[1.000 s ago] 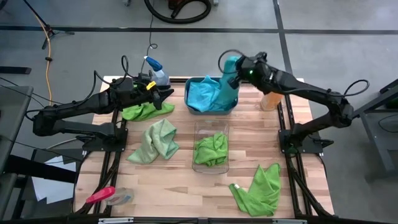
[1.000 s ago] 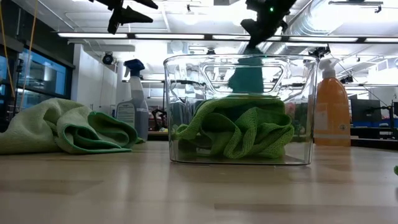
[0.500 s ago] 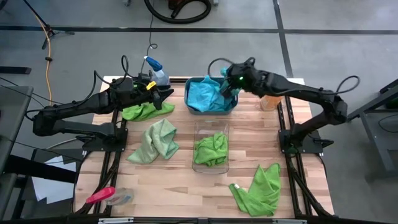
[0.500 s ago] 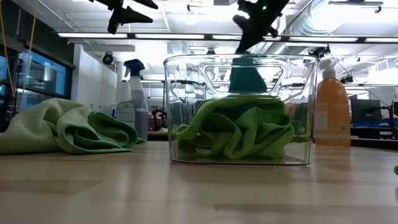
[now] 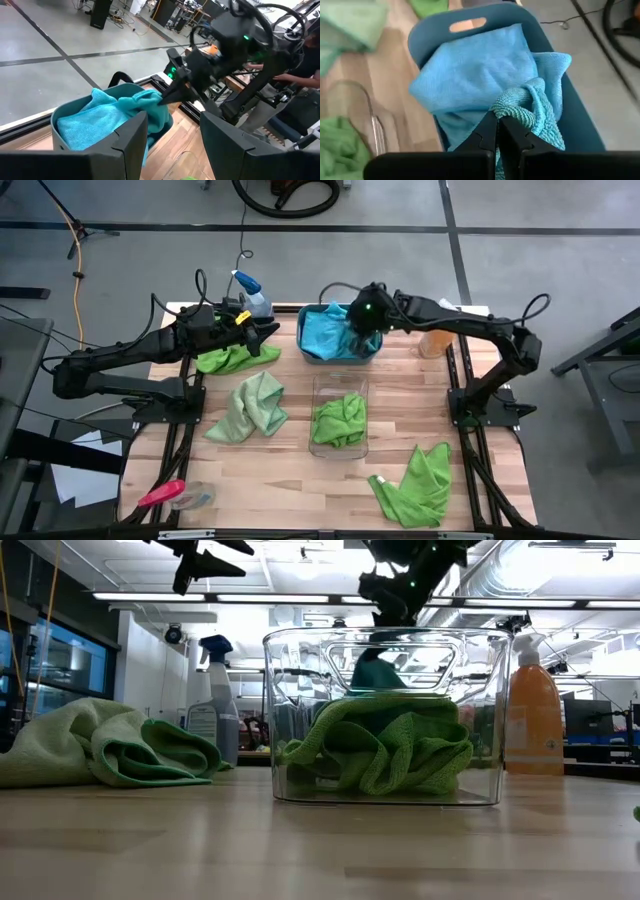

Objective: Sort microfiber towel by color & place in baskets
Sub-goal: Put the blue microfiber towel into the blue bin

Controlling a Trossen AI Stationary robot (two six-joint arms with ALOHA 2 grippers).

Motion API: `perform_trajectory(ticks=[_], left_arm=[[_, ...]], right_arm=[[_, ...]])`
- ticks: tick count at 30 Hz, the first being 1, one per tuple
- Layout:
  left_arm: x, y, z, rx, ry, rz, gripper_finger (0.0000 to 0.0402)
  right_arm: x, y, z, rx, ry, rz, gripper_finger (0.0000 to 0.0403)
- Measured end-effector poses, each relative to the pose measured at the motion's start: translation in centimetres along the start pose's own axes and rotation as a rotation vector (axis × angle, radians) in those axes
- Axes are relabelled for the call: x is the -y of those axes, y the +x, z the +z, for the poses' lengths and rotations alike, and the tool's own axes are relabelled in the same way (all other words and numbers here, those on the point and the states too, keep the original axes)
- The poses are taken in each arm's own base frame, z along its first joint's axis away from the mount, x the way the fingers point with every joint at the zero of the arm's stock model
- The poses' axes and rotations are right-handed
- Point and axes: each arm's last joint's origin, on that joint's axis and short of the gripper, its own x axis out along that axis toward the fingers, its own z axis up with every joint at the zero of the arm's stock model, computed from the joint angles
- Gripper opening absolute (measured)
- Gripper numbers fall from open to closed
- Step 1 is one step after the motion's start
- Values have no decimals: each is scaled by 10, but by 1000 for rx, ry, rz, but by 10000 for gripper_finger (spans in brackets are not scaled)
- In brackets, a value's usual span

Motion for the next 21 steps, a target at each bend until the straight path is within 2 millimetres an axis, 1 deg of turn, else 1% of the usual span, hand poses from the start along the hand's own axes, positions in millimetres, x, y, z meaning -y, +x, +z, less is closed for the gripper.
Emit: perform_trajectory(ticks=[5,9,12,17,21], left_arm=[[0,0,0,0,-24,0,170],[0,0,0,0,-26,0,170],[0,0,0,1,-26,-1,170],[1,0,3,26,-39,-16,170],[2,0,4,36,-67,-22,170]], right_arm=[[29,2,-3,15,165,-16,0],[42,15,-8,-10,241,23,0],[42,34,-12,-59,257,37,0],[41,74,-24,-163,404,38,0],[39,104,-37,-251,463,34,0]])
